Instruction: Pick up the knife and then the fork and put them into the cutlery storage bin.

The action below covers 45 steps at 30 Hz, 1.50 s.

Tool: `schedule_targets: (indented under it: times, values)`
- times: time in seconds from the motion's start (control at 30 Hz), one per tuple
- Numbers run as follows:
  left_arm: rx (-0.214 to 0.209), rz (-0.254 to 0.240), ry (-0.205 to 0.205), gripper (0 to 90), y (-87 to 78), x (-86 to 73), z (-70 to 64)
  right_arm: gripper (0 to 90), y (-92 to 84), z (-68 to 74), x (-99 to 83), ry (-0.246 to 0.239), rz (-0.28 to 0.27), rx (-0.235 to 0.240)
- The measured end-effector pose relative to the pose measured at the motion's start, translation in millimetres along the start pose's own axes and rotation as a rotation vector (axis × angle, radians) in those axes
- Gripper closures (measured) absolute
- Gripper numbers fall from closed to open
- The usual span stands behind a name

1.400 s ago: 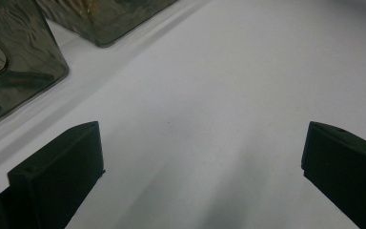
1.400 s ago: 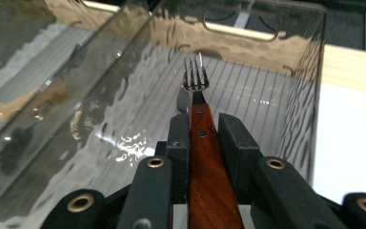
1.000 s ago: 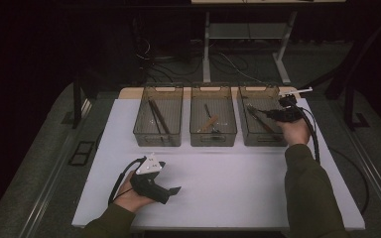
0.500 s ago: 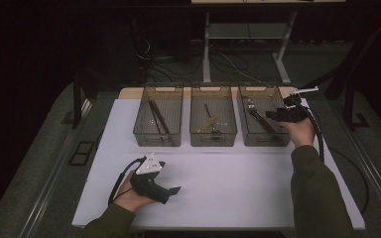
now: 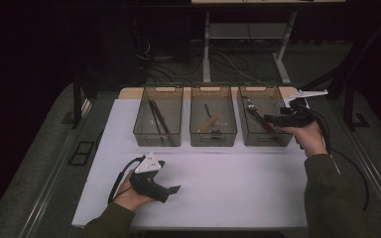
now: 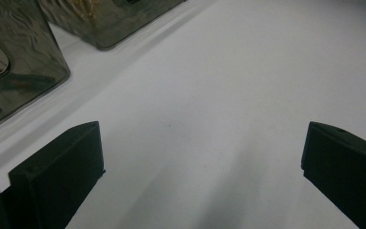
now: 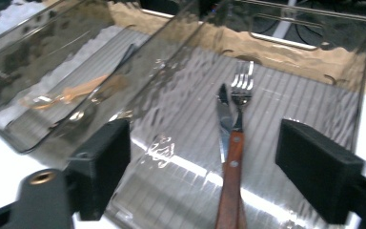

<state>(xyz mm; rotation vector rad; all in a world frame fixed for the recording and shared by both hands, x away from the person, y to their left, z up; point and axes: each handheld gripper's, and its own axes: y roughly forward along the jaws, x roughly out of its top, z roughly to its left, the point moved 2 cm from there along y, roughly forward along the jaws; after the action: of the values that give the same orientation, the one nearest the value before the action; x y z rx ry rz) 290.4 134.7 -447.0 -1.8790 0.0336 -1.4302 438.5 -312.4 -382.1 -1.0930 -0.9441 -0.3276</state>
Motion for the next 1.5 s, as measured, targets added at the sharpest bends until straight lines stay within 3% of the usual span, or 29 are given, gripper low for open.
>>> schedule_targets:
  times: [0.1,0.27,0.47,0.8,1.1,1.3,1.5]
  values:
    - [-0.002,-0.002,-0.001,0.0,-0.9,-0.3,1.0,17.5,-7.0,8.5,-2.7,-0.03,-0.023,-0.003]
    - [-0.001,0.013,0.007,0.0,-3.1,-1.6,4.0,17.4,-18.2,21.1,-11.8,-0.036,-0.056,0.053]
    - [-0.009,0.018,0.012,0.0,-4.4,-1.5,5.2,14.7,-29.7,37.0,-26.6,-0.071,-0.088,0.071]
    - [-0.007,0.005,0.013,0.0,-7.7,-1.9,6.8,14.6,-42.5,61.6,-53.6,-0.089,-0.141,0.128]
    - [-0.01,-0.002,0.022,0.0,-8.6,-1.2,5.7,14.6,-46.3,81.1,-80.1,-0.11,-0.156,0.164]
    - [-0.01,-0.004,0.022,0.0,-8.9,-0.8,4.8,14.5,-47.6,84.8,-99.9,-0.105,-0.155,0.188]
    - [-0.019,-0.012,0.028,0.0,-9.5,-0.5,4.5,14.5,-48.0,86.3,-119.3,-0.117,-0.119,0.197]
